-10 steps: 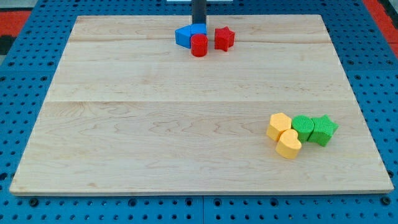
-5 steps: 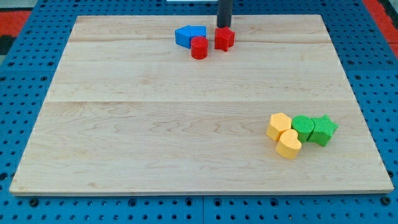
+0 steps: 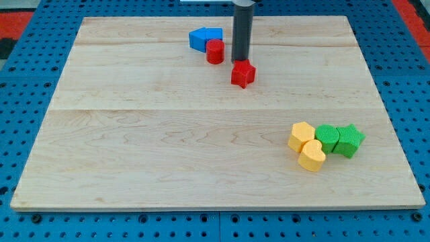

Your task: Slide the red star towards center right

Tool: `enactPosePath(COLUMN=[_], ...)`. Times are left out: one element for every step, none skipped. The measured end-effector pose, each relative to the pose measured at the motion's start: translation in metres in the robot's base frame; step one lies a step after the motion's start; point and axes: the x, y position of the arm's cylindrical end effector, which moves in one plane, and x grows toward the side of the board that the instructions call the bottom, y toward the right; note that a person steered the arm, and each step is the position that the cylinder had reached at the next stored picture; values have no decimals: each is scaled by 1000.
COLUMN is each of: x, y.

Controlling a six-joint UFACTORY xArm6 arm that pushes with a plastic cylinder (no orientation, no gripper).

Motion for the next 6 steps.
enactPosePath(x=[11,39,40,39,32,-18], y=[-36,-40,24,84,77,75])
